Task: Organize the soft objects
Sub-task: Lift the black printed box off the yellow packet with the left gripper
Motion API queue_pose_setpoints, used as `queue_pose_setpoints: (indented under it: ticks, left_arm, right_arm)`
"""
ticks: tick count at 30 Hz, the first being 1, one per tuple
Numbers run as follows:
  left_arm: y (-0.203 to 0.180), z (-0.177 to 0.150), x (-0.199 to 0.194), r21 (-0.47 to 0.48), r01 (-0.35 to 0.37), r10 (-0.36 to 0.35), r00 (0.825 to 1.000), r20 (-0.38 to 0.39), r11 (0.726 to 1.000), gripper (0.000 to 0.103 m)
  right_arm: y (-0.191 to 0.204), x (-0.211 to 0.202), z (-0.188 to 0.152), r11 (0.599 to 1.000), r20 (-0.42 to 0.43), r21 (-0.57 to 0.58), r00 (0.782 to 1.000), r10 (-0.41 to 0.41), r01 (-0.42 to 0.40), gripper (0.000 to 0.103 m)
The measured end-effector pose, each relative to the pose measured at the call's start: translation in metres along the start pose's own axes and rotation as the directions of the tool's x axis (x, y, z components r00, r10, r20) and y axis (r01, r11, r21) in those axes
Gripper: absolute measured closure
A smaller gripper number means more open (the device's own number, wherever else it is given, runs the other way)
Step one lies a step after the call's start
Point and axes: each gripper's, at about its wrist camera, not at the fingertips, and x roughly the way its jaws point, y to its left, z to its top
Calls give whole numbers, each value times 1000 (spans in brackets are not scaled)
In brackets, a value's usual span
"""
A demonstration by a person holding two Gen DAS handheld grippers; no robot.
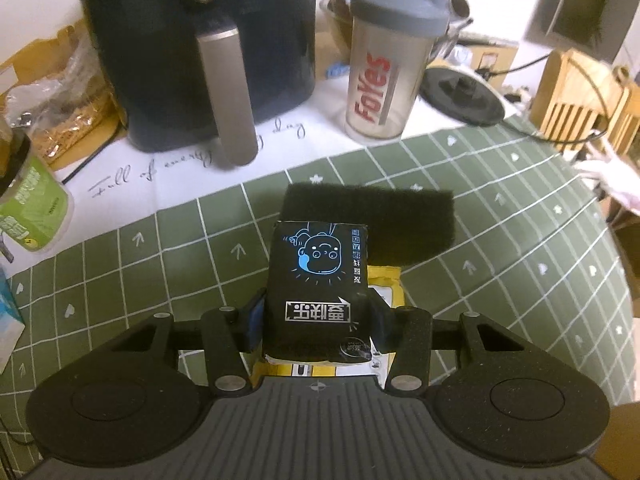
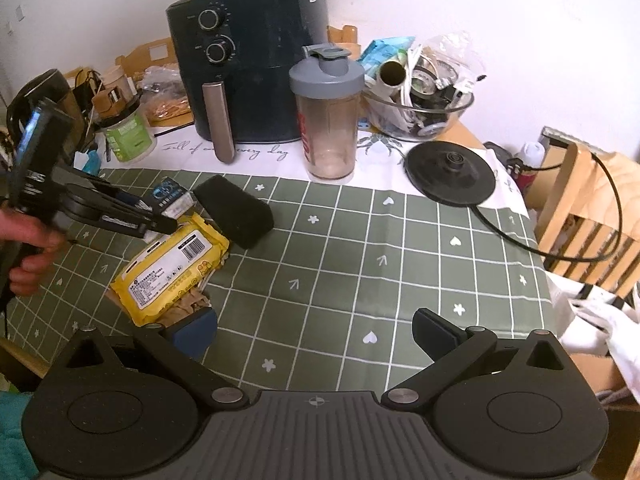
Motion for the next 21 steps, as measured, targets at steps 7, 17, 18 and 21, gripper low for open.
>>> queue_pose_setpoints:
  ticks: [7,17,18,21]
  left_arm:
    - [9,-9,-38,-30,8,-6,997,71,1000,55]
    - [19,-30,-101,-94,17,-1,985,170,995,55]
    - [19,-32,-108,-98,19,-1,984,179,995,55]
    - [18,-42,-126,-105,22,-1,979,202,994,55]
  right_arm:
    - [6,18,12,996,5,-79,1000,29,-29,0]
    - [19,52,25,981,-7,-175,997,83,-82,0]
    - [22,55,26,979,-6,-187,996,86,-85,0]
    - [29,65,30,972,-8,-219,996,88,-87,0]
